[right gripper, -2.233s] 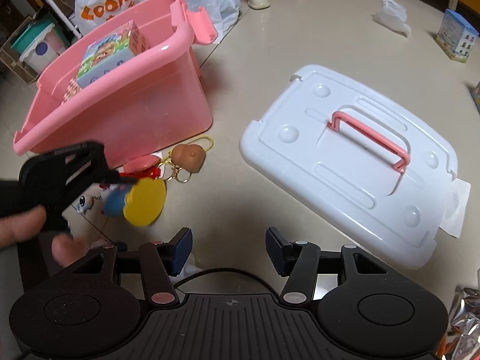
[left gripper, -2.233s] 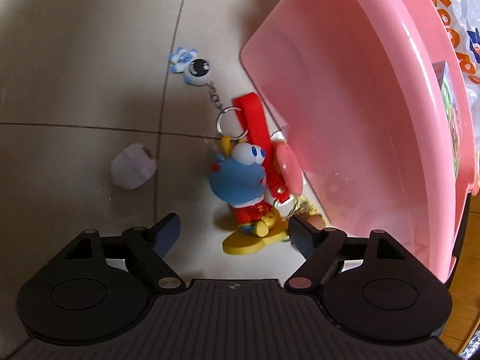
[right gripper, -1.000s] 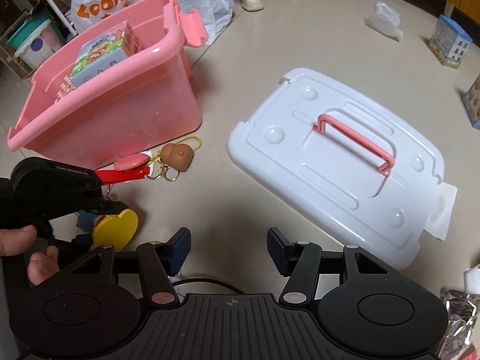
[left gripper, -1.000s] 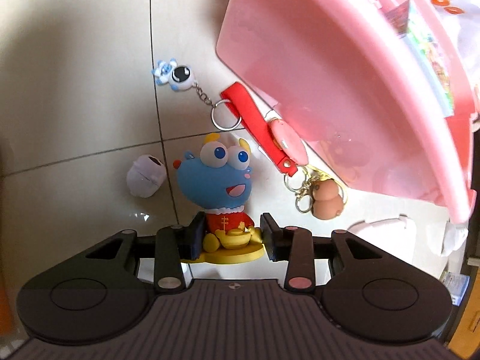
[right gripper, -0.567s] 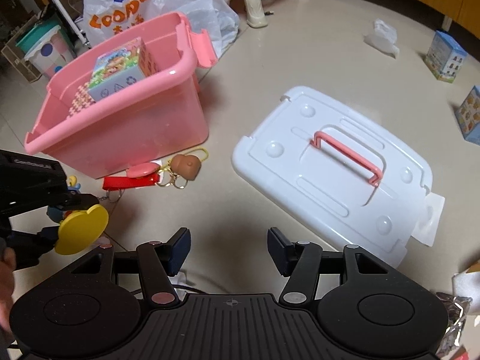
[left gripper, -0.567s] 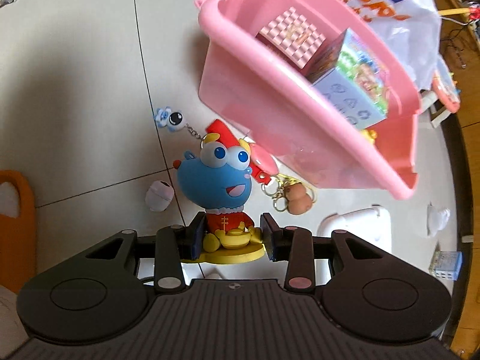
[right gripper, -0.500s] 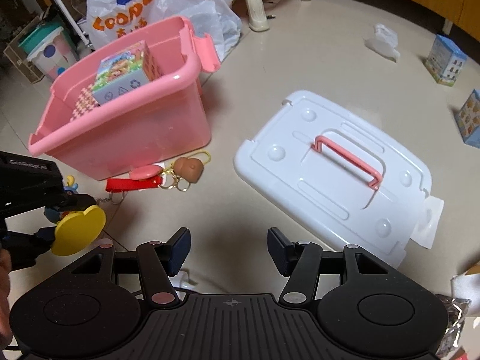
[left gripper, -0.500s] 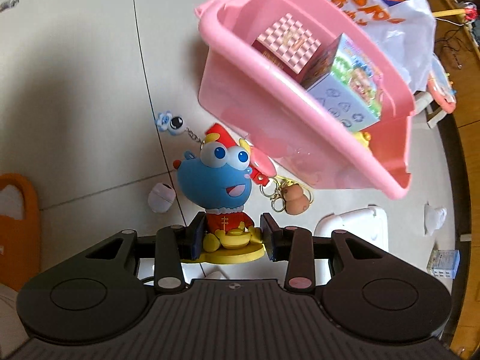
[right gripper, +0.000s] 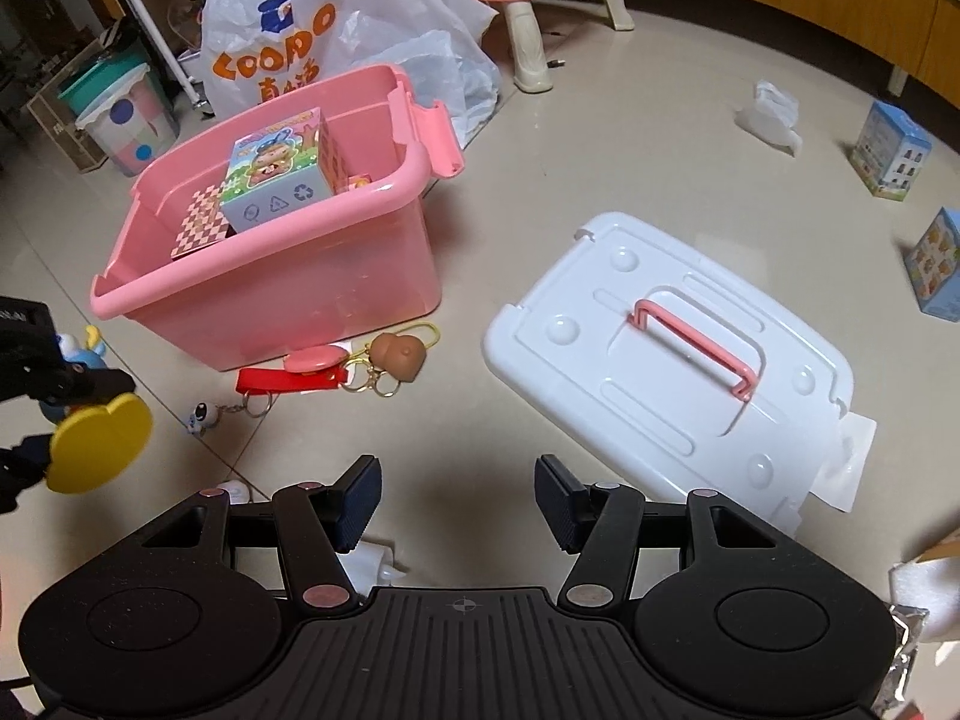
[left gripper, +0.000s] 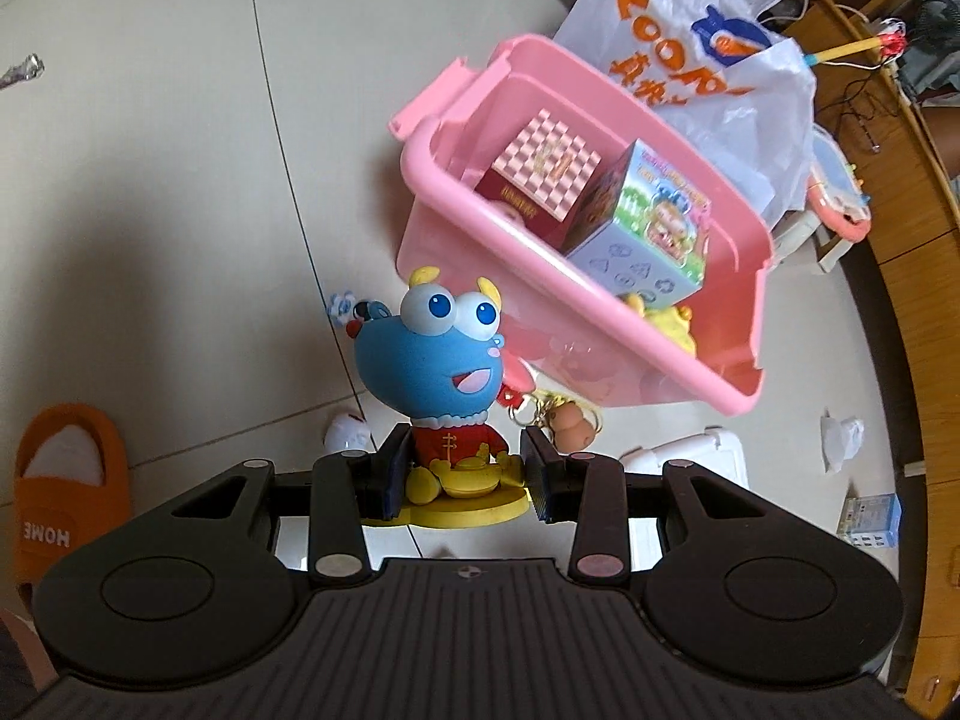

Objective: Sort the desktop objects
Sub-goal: 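Lift the blue monster figure and carry it toward the pink bin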

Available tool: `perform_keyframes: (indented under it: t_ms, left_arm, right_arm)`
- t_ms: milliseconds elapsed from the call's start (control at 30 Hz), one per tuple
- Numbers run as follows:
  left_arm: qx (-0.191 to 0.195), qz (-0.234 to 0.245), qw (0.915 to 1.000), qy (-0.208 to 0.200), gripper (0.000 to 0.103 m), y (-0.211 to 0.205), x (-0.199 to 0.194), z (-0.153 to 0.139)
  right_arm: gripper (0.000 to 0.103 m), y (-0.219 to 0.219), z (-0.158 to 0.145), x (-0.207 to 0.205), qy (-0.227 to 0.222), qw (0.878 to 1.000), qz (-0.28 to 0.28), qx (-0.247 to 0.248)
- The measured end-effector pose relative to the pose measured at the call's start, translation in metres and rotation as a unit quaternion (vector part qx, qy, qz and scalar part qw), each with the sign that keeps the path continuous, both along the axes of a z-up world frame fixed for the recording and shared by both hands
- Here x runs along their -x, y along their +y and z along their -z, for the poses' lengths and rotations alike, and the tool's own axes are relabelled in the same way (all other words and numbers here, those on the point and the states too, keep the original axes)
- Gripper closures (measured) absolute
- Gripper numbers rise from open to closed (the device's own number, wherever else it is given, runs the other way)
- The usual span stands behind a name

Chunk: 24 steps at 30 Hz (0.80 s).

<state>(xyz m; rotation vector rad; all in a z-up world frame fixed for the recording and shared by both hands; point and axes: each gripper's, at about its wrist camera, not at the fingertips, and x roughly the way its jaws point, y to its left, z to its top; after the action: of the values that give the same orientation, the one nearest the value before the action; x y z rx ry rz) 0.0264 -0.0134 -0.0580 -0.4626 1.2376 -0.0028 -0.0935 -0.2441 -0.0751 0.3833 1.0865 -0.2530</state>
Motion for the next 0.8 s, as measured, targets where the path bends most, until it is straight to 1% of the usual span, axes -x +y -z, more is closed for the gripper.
perform_keyframes:
  t_ms: [200, 367, 600, 800]
  left_arm:
    - [0.006, 0.005, 0.9998, -0.016, 0.064, 0.003, -0.002, -0.015]
    - [-0.003, 0.012, 0.9997, -0.023, 0.064, 0.003, -0.007, -0.023]
    - [-0.005, 0.024, 0.9993, -0.028, 0.064, 0.002, -0.013, -0.032]
    - [-0.009, 0.033, 0.9985, -0.042, 0.064, 0.002, -0.023, -0.044]
  right_arm:
    - [0.050, -0.001, -0.002, 0.004, -0.002, 1.000, 0.004, -0.002]
    - [0.050, -0.002, -0.002, 0.006, -0.001, 1.000, 0.004, -0.005]
    - [0.050, -0.003, 0.000, 0.007, 0.002, 1.000, 0.008, -0.011]
    - [0.050, -0.003, 0.002, 0.006, 0.003, 1.000, 0.007, -0.015]
